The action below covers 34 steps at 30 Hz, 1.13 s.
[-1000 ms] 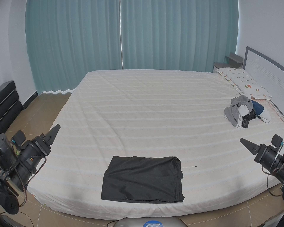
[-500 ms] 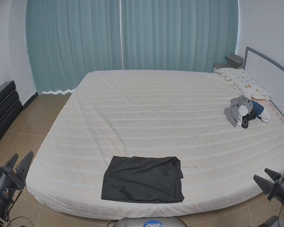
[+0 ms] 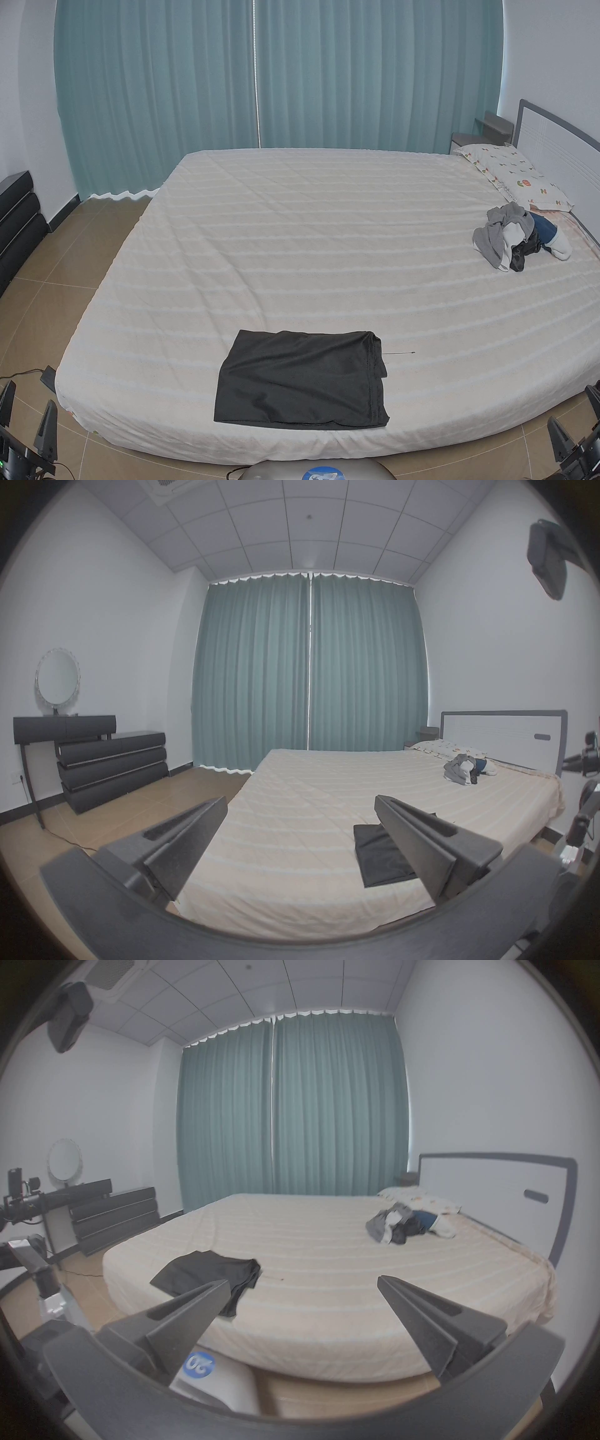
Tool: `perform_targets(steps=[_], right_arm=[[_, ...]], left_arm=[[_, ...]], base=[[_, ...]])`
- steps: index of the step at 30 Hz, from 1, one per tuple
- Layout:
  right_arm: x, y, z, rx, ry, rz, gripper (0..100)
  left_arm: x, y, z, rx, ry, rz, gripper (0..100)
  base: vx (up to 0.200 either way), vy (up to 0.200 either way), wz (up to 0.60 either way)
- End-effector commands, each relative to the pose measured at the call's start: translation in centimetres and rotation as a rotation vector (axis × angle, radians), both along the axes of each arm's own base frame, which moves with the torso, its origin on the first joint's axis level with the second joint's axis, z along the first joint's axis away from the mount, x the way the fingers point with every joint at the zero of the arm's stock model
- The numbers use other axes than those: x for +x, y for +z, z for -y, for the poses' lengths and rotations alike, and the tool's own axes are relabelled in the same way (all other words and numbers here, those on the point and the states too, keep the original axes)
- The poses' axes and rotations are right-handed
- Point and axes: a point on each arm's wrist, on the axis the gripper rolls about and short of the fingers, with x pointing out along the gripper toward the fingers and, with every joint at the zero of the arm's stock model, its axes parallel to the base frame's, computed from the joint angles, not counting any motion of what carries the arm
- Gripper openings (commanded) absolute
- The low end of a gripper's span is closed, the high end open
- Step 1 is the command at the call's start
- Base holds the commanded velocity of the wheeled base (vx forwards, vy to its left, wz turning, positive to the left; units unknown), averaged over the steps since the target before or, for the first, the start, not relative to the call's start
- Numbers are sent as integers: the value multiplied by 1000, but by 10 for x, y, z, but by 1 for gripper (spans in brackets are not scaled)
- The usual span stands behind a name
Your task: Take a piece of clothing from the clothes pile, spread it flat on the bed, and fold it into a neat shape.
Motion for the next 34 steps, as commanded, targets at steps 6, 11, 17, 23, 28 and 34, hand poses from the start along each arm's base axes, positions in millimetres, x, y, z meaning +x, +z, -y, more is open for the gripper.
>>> perform_targets(steps=[6,11,17,23,28,34], right_arm=[[-1,-16,2,62,-81,36,100],[-1,-16,2,49,-73,36,100],[-1,-16,1,52,-66,36,100],[-1,-16,1,53,-66,38,100],[-1,-16,1,50,-65,38,100],[-1,-16,1,52,-65,38,100]], left_arm=[[-2,-25,1,9,-5,-63,100],[-2,-25,1,15,-23,-61,100],[-2,-25,1,18,-22,-63,100],[-2,-25,1,16,-22,-63,100],[-2,-25,1,13,-25,-63,100],[-2,-25,1,15,-25,-63,100]], base=[[0,0,0],[0,0,0],[0,0,0],[0,0,0],[0,0,0],[0,0,0]])
